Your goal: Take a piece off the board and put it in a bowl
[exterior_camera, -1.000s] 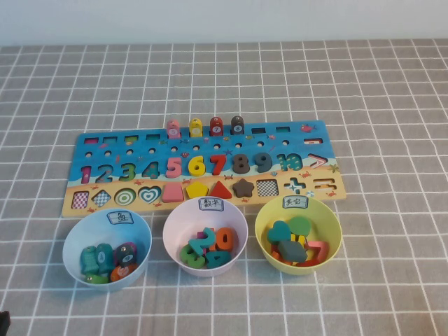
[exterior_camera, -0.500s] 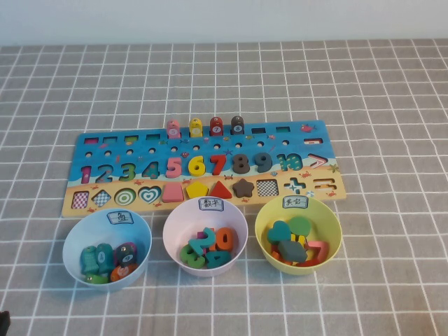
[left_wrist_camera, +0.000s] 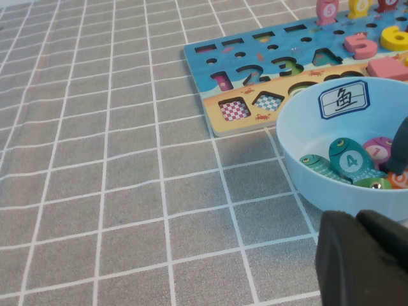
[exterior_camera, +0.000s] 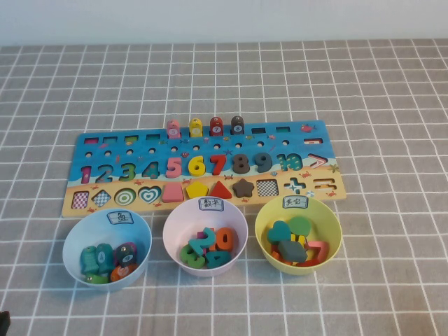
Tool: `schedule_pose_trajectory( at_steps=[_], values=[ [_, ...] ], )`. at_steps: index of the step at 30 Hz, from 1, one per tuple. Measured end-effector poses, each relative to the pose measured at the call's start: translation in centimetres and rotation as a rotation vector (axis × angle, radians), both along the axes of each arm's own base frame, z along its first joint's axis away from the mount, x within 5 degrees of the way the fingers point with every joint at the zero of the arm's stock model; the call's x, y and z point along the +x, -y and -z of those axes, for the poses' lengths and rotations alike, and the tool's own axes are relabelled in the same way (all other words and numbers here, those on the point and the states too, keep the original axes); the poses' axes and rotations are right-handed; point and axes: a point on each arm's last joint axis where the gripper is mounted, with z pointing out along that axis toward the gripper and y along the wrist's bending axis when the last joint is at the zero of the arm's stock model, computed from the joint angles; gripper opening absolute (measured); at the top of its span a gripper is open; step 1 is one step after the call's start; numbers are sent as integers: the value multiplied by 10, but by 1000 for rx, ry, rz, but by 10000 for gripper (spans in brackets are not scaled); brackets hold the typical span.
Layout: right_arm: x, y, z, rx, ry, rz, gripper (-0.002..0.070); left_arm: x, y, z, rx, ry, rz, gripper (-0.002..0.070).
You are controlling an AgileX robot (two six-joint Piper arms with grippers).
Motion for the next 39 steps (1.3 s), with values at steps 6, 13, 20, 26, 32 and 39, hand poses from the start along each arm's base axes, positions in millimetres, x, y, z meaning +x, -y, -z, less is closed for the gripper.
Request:
schedule_pose_trajectory(
  at_steps=[6,13,20,26,32,39],
  values=[
    [1,-3,-8,227,70,10,-17,0,0,0,0,0,0,-4],
    [2,-1,-19,473,162,51,-17,0,0,0,2,0,0,-4],
    [2,-6,-19,604,111,22,-17,0,0,0,2,0,0,-4],
    [6,-23,-48,564,-149,-117,-17,0,0,0,2,0,0,-4],
    [34,-30,-77,384,-489,-186,-17,0,0,0,2,0,0,-5],
    [86,-31,-98,256,-788,-228,-17,0,0,0,2,0,0,-5]
  ],
)
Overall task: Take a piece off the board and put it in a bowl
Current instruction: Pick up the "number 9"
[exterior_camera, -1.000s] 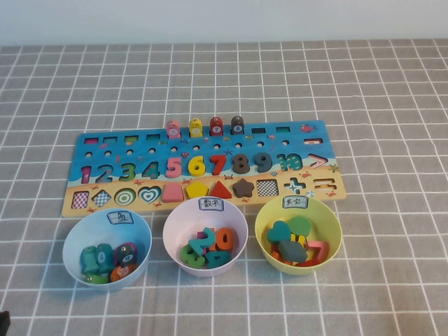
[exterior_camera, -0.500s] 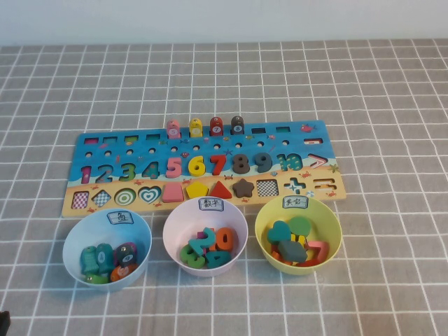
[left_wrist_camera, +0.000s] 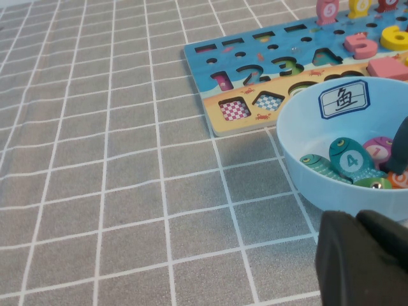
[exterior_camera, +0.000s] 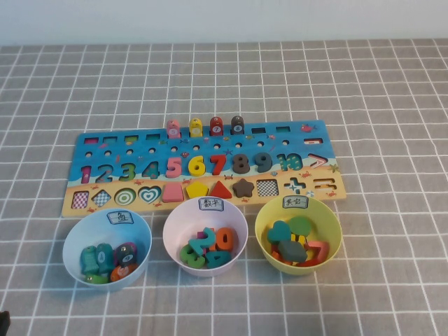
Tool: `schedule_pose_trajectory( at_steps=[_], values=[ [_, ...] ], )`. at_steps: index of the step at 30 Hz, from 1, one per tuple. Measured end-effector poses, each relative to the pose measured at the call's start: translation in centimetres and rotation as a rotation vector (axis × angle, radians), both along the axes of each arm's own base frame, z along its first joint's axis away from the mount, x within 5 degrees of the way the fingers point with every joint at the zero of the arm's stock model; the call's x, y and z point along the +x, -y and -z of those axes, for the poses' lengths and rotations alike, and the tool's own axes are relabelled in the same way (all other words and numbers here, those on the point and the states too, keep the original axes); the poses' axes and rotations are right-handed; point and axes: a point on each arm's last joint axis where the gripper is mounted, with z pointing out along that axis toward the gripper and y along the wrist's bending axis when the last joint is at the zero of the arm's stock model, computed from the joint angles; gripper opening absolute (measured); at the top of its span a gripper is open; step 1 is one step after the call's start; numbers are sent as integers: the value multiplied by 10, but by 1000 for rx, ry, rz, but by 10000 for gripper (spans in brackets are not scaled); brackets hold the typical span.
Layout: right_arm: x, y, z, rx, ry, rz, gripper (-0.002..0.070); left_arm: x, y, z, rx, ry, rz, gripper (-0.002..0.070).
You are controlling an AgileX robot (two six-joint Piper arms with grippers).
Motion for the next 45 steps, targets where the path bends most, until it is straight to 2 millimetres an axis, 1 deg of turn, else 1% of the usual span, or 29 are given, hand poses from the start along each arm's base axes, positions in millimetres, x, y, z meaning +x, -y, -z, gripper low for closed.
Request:
schedule_pose_trajectory(
  at_steps=[5,9,11,12,13,18,20,23,24,27,31,34,36,38,41,45],
  values=[
    [42,-4,-4,-50,-89,-71,-17,0,0,0,0,0,0,-5],
    [76,-26,-15,-107,-96,-170,-17,0,0,0,0,0,0,-5],
    [93,-44,-20,-128,-94,-224,-17,0,0,0,0,0,0,-5],
    [99,-50,-19,-136,-102,-237,-17,0,0,0,0,0,0,-4],
    [109,-62,-21,-147,-104,-266,-17,0,0,0,0,0,0,-4],
    [146,-114,-26,-188,-111,-386,-17,0,0,0,0,0,0,-4],
    [160,-135,-25,-212,-116,-432,-17,0,0,0,0,0,0,-4],
    [179,-158,-22,-241,-131,-464,-17,0,0,0,0,0,0,-4],
    [185,-164,-19,-251,-143,-465,-16,0,0,0,0,0,0,-4],
    [204,-178,-17,-280,-165,-449,0,0,0,0,0,0,0,-4],
    [230,-191,-6,-306,-183,-421,73,0,0,0,0,0,0,-5],
    [246,-200,7,-308,-185,-412,170,0,0,0,0,0,0,-5],
    [253,-205,14,-306,-195,-395,247,0,0,0,0,0,0,-5],
    [260,-210,20,-309,-200,-363,305,0,0,0,0,0,0,-5],
    [270,-212,30,-326,-203,-327,336,0,0,0,0,0,0,-5],
    [282,-215,40,-354,-192,-291,347,0,0,0,0,0,0,-5]
  ],
)
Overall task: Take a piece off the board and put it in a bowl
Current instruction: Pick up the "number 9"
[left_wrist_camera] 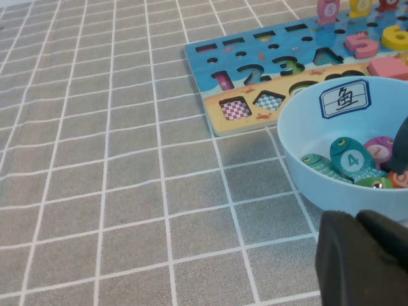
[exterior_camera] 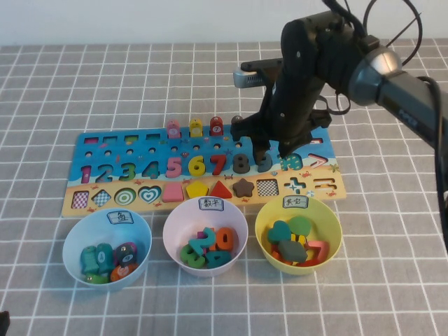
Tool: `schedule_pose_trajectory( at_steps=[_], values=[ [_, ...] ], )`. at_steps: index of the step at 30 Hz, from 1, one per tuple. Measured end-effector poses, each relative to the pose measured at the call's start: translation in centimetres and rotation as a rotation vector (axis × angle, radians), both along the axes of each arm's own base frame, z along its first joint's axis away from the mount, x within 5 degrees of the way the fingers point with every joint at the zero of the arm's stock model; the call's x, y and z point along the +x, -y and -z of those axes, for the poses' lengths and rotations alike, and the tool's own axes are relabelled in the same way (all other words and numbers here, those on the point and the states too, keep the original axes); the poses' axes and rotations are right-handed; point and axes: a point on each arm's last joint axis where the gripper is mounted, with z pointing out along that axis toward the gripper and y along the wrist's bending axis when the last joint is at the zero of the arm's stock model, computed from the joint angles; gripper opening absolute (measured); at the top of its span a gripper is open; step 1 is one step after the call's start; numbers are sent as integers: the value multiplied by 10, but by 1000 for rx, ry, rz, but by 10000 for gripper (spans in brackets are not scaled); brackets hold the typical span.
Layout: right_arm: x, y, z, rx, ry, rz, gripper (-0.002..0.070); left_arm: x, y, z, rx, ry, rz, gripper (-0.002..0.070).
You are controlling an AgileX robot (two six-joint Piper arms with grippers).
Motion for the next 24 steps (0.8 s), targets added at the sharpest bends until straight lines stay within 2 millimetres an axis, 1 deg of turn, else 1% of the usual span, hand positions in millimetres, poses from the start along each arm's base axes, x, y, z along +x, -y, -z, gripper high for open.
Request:
schedule_pose_trajectory(
  at_steps=[9,14,21,24],
  values=[
    [17,-8,12,-2,35,12,351,0,0,0,0,0,0,-4],
    [20,-8,22,-15,24,30,351,0,0,0,0,0,0,-5],
    [21,-9,25,-19,22,35,351,0,0,0,2,0,0,-5],
    [22,-9,29,-23,14,34,351,0,0,0,2,0,0,-5]
  ],
)
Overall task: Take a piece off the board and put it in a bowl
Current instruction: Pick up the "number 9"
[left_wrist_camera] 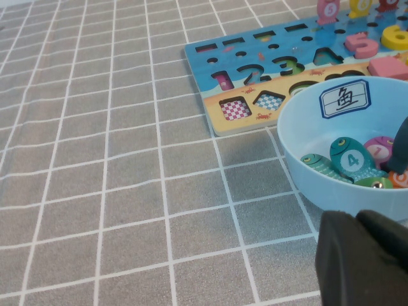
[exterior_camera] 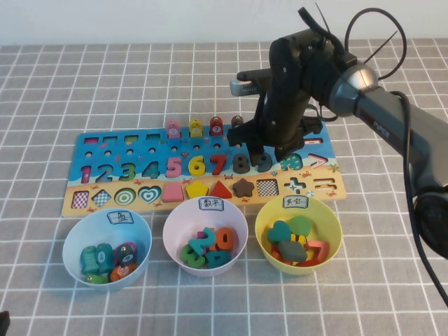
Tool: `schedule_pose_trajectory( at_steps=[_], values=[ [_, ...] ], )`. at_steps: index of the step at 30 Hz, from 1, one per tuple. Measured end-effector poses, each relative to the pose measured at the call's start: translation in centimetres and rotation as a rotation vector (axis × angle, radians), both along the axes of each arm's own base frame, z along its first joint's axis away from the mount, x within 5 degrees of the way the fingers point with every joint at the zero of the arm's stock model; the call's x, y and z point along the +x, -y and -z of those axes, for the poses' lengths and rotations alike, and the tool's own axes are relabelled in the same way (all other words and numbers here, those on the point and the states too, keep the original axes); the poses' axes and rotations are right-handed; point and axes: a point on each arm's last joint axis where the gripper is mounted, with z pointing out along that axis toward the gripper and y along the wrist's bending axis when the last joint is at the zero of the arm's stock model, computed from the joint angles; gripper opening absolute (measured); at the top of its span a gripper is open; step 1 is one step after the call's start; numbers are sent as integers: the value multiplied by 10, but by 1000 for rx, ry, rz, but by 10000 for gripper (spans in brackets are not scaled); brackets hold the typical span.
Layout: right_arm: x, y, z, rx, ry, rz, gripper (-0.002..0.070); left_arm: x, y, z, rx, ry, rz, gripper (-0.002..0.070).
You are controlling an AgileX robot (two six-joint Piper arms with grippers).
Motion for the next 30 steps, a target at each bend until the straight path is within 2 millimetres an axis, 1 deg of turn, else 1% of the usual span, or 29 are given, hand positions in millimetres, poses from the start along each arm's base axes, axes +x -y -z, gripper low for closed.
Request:
schedule_pose_trajectory(
  at_steps=[2,9,30],
  values=[
    [1,0,5,-5,-8,0,351,0,0,0,0,0,0,-5],
    [1,-1,9,-9,-16,0,351,0,0,0,0,0,0,-5],
    [1,-1,11,-11,-19,0,351,0,0,0,0,0,0,-4]
  ],
)
